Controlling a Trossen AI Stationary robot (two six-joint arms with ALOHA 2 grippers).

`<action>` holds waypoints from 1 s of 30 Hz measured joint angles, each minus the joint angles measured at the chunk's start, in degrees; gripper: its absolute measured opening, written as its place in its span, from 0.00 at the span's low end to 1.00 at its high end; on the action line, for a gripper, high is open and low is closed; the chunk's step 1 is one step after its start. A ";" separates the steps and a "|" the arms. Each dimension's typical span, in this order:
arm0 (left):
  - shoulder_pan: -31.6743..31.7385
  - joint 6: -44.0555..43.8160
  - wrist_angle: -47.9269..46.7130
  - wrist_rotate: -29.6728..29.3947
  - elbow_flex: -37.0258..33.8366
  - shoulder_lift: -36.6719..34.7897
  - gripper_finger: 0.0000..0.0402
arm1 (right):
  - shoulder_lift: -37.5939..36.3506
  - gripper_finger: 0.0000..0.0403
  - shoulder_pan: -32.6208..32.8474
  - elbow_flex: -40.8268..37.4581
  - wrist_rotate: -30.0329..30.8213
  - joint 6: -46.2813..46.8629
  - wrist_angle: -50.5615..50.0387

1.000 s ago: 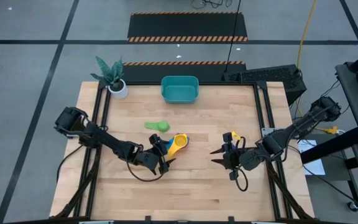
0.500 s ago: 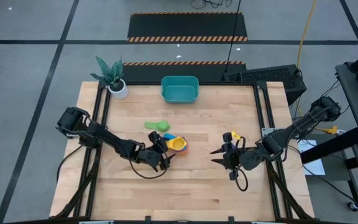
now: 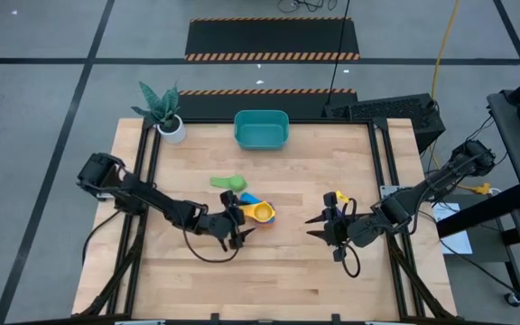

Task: Nest measuring cups in basket
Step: Stack the yellow measuring cup on top of the light blue measuring cup

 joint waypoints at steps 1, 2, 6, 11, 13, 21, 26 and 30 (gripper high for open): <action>0.24 1.46 -1.19 1.42 0.00 -1.22 0.99 | 0.00 0.31 0.00 0.00 0.01 0.01 0.01; 0.57 3.07 -2.26 2.51 0.00 -2.40 0.99 | 0.00 0.31 0.00 0.00 0.01 0.02 0.02; 2.93 8.36 -8.23 6.98 0.15 -7.40 0.99 | 0.00 0.31 0.02 -0.02 0.01 0.02 0.02; 8.22 11.68 -12.32 16.37 0.15 -7.91 0.99 | 0.00 0.31 0.02 -0.04 -0.01 -0.07 0.92; 9.22 13.91 -12.24 18.34 0.17 -6.86 0.99 | 0.00 0.31 0.02 -0.04 -0.05 -0.11 0.84; 11.76 19.11 -9.76 19.91 0.13 -6.00 0.99 | 0.00 0.31 0.02 -0.04 -1.73 -0.35 0.74; 15.36 23.09 -11.26 26.93 0.15 -6.00 0.99 | 0.00 0.31 0.02 -0.04 -1.73 -0.37 0.79; 17.90 26.18 -11.00 30.53 0.15 -6.00 0.99 | 0.00 0.31 0.02 -0.04 -1.72 -0.37 0.81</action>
